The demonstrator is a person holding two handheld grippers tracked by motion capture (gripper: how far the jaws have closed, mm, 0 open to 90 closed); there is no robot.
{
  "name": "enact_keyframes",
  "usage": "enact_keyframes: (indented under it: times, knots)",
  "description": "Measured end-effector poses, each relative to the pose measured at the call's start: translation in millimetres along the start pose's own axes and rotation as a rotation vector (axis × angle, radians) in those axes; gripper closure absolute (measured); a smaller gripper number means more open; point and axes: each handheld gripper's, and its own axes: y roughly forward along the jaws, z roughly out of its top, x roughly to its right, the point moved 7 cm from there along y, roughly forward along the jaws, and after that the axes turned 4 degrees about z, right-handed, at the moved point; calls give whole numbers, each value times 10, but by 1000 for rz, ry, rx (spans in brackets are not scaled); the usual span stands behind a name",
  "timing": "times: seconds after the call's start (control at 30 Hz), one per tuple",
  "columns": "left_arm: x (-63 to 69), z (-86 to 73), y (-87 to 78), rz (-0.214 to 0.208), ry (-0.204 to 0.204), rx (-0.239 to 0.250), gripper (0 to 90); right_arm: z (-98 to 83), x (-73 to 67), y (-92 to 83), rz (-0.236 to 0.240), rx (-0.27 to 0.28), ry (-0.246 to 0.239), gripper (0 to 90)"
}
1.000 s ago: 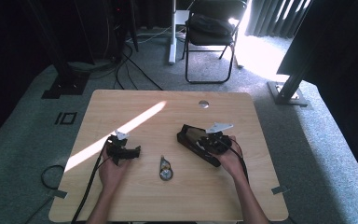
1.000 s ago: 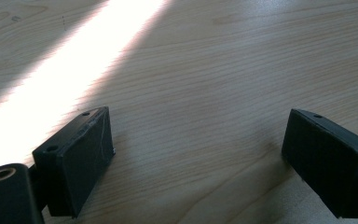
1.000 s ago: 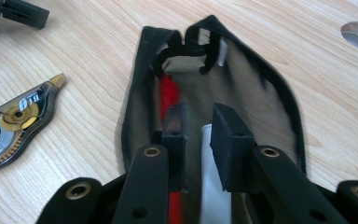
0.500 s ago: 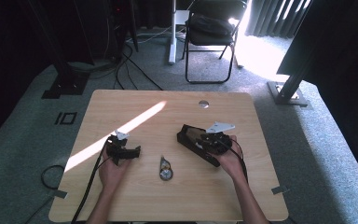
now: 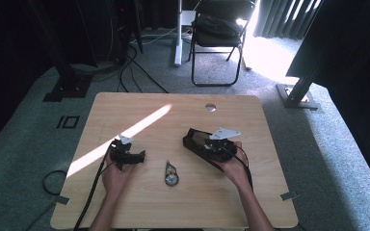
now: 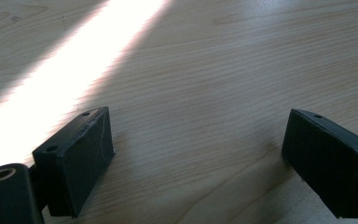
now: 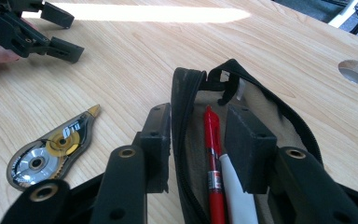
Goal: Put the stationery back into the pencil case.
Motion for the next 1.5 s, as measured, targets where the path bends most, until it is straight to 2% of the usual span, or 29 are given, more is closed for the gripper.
enact_keyframes:
  times: [0.83, 1.17, 1.5]
  knots:
    - [0, 0, 0, 0, 0, 0, 89, 41, -244, 30, 32, 22, -15, 560]
    - [0, 0, 0, 0, 0, 0, 89, -10, -353, 103, 56, -1, -28, 546]
    - [0, 0, 0, 0, 0, 0, 89, -1, -447, 136, 72, 2, -35, 532]
